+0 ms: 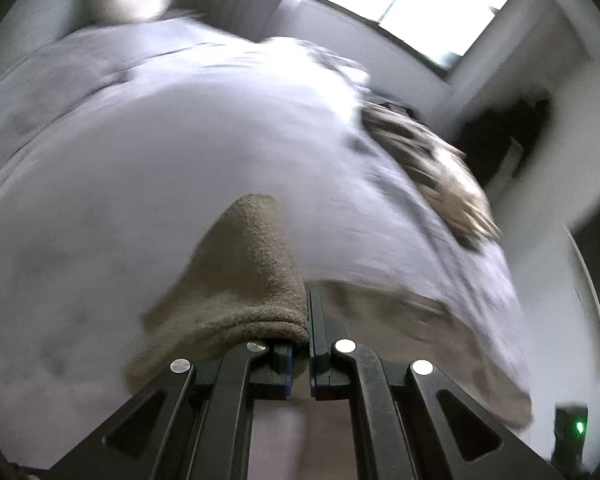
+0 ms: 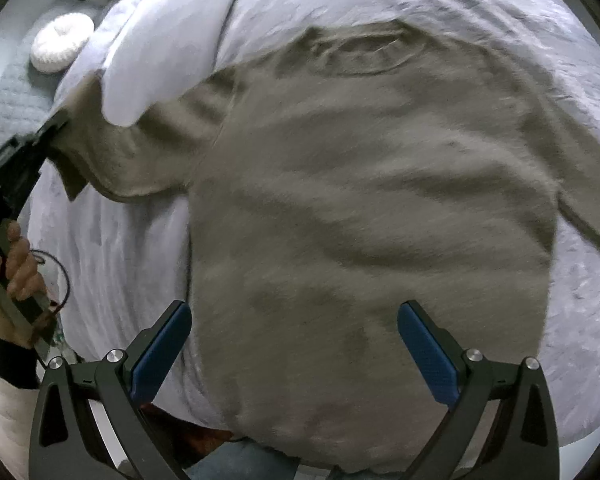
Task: Fold small clothes
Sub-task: 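Grasp a sweater sleeve cuff with the left tool and fold it across the body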
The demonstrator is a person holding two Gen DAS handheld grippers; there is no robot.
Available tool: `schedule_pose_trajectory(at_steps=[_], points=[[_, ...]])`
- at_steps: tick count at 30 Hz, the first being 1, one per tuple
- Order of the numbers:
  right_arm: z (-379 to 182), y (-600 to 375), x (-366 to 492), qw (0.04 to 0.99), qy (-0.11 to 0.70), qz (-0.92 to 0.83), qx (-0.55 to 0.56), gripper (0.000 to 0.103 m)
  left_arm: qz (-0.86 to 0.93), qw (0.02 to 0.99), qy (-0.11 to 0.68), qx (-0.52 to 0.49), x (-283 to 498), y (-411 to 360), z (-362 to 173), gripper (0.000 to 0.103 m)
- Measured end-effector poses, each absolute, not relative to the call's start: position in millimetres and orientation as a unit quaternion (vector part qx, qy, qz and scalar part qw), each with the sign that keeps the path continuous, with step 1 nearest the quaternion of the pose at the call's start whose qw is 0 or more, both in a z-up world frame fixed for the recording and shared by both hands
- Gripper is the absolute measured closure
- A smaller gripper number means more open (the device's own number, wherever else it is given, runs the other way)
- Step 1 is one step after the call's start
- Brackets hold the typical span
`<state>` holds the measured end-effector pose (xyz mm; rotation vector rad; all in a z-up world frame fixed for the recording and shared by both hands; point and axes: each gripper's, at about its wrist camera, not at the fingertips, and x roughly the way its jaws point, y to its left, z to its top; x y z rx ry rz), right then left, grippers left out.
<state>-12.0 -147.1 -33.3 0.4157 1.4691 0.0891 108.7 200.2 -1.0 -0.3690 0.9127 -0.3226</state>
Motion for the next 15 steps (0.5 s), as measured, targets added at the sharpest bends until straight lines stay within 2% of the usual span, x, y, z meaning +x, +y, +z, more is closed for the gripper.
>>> schedule_pose_trajectory(at_steps=[4, 9, 14, 15], points=[[-36.5, -195.5, -26.0, 0.723, 0.656, 0.012, 0.216, 0.0, -0.232, 0.855, 0.447, -0.126, 112.7, 91.5, 4.5, 0.097], [-58.6, -253.8, -48.3, 0.706, 0.665, -0.041, 0.241, 0.0, -0.267, 0.815, 0.511, -0.049, 106.4, -31.3, -49.0, 0.097], [-75.4, -279.9, -58.6, 0.692, 0.677, -0.071, 0.241, 0.0, -0.218, 0.783, 0.581, 0.039, 96.9, -80.6, -109.6, 0.097], [-76.4, -280.9, -56.8, 0.692, 0.678, -0.073, 0.237, 0.0, -0.203, 0.779, 0.591, 0.05, 92.6, -78.5, -116.4, 0.092]])
